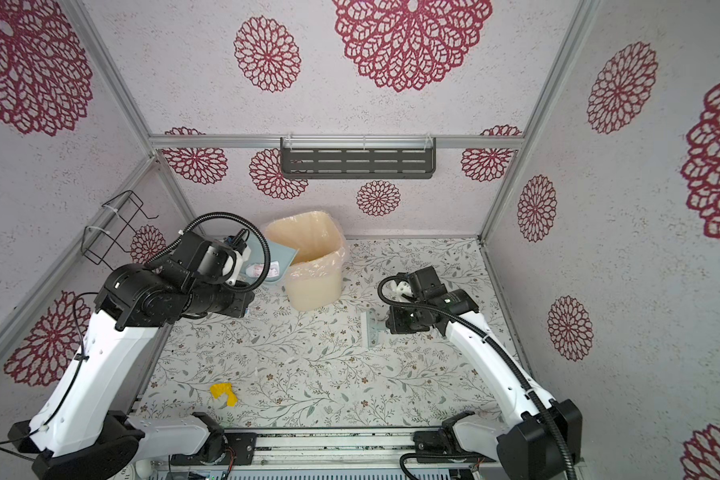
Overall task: Sweep away the paper scraps from the table
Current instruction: 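Tilt the teal dustpan over the trash bin with the left gripper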
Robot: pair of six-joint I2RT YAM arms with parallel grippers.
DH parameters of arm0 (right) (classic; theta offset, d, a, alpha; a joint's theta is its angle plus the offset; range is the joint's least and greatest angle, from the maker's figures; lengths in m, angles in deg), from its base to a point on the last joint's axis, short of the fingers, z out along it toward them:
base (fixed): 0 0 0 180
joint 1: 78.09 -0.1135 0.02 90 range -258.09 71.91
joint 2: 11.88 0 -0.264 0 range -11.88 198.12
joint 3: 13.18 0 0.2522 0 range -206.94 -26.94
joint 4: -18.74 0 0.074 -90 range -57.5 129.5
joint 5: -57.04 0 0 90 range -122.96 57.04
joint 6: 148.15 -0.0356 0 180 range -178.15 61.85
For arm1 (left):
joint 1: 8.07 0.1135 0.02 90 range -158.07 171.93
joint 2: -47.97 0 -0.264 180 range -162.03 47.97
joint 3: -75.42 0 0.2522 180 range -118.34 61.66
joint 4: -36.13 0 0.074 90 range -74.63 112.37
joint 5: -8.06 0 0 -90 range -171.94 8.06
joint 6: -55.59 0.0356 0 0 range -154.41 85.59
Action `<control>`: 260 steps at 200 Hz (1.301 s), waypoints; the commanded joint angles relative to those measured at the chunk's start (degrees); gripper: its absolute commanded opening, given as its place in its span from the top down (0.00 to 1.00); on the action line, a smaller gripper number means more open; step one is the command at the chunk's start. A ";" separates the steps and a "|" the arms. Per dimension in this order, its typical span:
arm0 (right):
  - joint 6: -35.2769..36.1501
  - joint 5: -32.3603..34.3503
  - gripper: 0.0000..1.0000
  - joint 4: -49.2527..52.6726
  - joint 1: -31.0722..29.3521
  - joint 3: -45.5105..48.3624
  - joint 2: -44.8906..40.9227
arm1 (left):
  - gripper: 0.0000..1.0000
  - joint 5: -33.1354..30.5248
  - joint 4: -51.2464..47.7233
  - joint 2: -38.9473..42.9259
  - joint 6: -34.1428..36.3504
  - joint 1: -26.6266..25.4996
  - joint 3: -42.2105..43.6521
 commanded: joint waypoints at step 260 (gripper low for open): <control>4.17 -3.82 1.00 3.64 3.86 -5.05 2.95 | 1.00 -31.10 5.99 -30.94 42.47 2.60 -21.40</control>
